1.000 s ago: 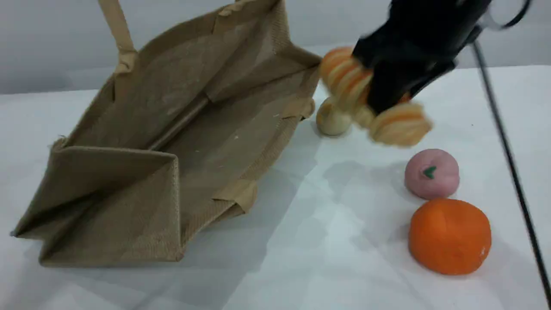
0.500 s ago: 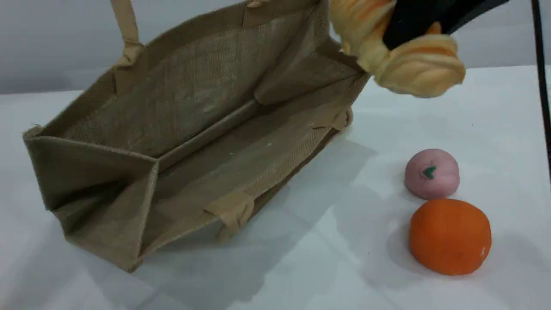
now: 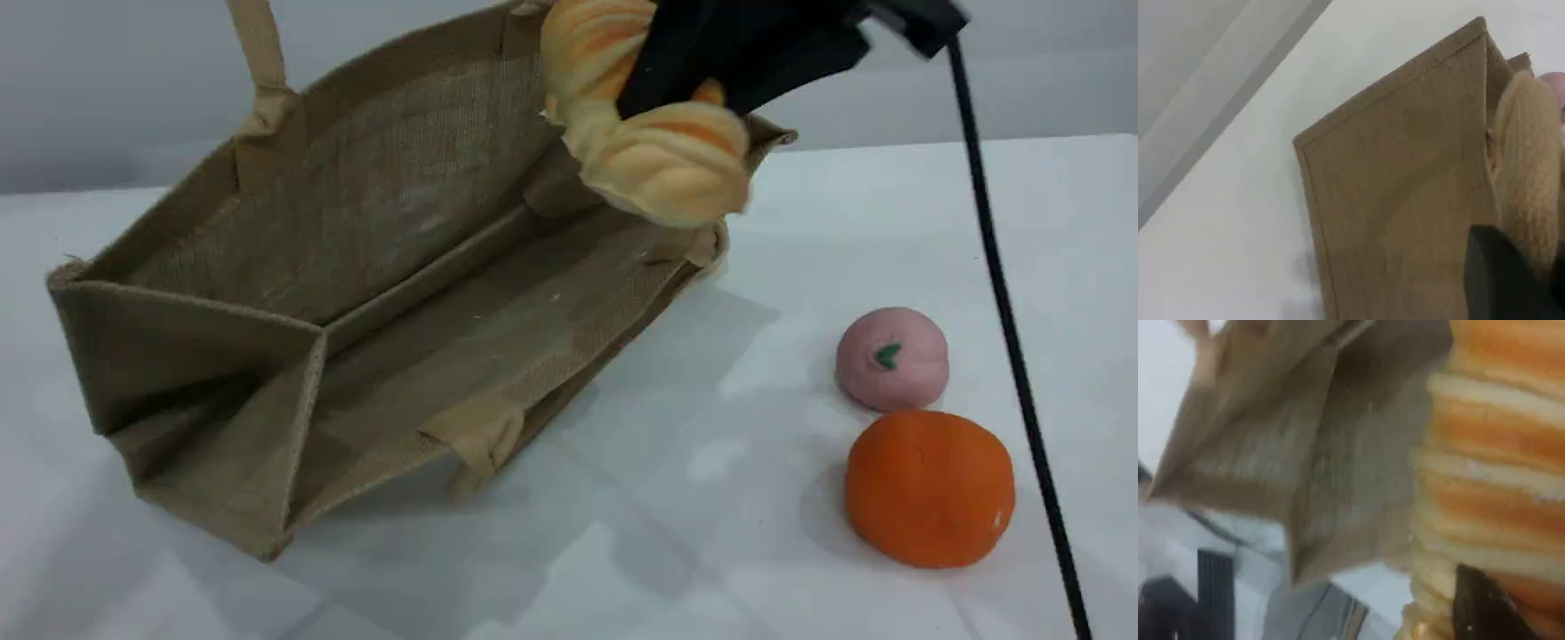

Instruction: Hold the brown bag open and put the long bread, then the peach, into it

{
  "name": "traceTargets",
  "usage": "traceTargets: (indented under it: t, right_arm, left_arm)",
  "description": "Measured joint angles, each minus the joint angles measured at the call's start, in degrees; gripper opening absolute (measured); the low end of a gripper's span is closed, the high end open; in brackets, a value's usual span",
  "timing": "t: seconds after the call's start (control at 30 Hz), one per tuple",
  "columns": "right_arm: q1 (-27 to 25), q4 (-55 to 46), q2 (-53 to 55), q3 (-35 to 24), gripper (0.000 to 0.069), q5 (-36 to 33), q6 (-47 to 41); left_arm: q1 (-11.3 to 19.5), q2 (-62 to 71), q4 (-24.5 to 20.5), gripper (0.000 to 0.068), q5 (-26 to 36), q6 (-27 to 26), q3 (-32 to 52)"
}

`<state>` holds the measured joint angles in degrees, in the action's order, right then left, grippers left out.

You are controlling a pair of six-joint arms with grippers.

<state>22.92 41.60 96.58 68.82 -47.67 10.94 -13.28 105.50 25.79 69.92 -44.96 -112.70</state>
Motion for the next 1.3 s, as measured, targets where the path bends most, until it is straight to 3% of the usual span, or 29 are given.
traceTargets:
  t: [0.37,0.6,0.73,0.83,1.1,1.17,1.3]
  right_arm:
    - [0.0,20.44,13.72,1.7,0.01,9.75,13.28]
    - [0.0,36.28,20.53,4.45,0.0099,10.78,25.54]
    - [0.0,39.39,21.99,4.82,0.0111,11.29,29.08]
    - [0.0,39.5,21.99,4.88,0.0172,11.34,32.23]
    - [-0.05,41.98,21.62,5.37,0.0521,9.81,34.82]
    - [-0.05,41.81,21.6,5.37,0.0563,9.81,34.82]
    - [-0.05,40.92,21.6,5.37,0.0583,8.76,34.82]
  left_arm:
    - [0.0,0.0,0.0,0.0083,0.05,0.0,0.0]
    - [0.0,0.0,0.0,0.0083,0.05,0.0,0.0]
    - [0.0,0.0,0.0,0.0083,0.0,0.0,0.0]
    - [0.0,0.0,0.0,0.0083,0.0,0.0,0.0]
    - [0.0,0.0,-0.05,0.0083,0.0,0.0,-0.04]
    - [0.0,0.0,-0.1,0.0083,0.0,0.0,-0.04]
    - [0.0,0.0,-0.1,0.0083,0.05,0.05,-0.04]
